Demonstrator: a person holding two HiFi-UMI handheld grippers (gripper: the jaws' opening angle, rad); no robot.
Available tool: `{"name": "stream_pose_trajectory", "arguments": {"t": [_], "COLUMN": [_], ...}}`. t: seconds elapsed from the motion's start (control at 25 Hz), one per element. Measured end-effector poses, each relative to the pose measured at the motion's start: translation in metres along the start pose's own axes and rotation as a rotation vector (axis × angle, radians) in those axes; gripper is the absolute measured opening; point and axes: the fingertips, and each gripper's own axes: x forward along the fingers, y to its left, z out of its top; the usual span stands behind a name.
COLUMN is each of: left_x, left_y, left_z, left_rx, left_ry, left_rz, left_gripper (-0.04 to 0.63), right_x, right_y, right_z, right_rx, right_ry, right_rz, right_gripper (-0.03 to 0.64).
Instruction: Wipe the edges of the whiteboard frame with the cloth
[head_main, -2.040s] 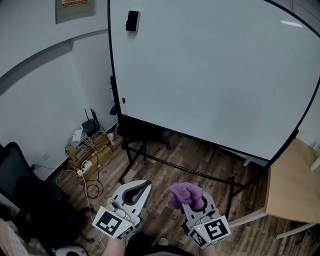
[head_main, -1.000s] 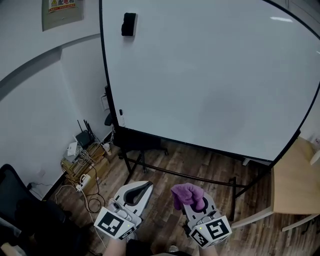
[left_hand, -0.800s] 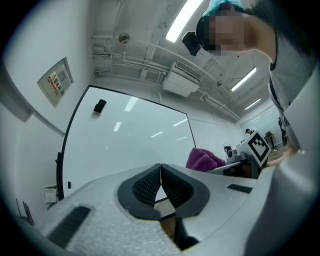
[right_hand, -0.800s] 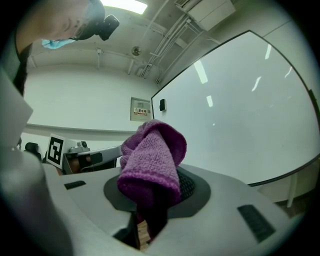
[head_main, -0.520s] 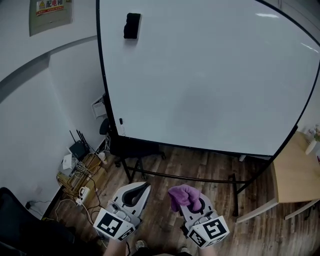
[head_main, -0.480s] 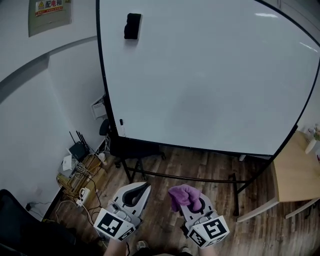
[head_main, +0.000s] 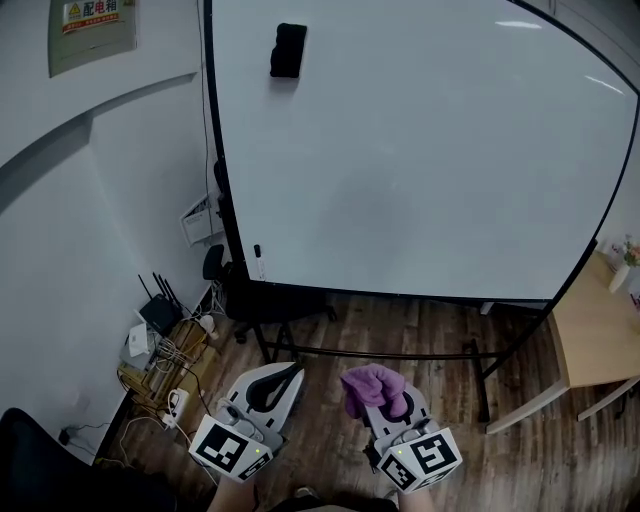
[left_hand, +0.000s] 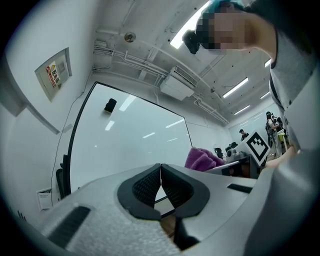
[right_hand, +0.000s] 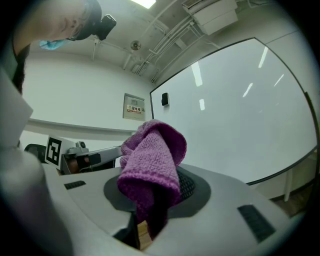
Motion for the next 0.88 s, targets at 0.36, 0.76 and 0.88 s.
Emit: {"name": "stream_pose_trajectory", "arguments": {"t": [0.36,0.76,0.88], "left_x": [-0.016,0.003,0.017], "left_y": [0.034,0.075,0.087], "left_z": [-0.007,-0.025,-0.026], "left_rx": [-0.019,-0.045,-0.027], "left_ry": [-0.003,0.006,0.005], "left_rz": [-0.017,0.002,-0.003], "left_gripper": [0.017,0.017,0.017], "right_x": [0.026,0.073,0.094], "right_y": [0.022,0.007,-0.003], "right_z": [-0.011,-0.019,-0.016], "right_rx": [-0.01,-0.009,-0.009], "right_ry": [0.018,0.052,0.05], "right_rz": [-0.023,-0.012,-0.004], "right_gripper": [0.091,0.091,0.091]}}
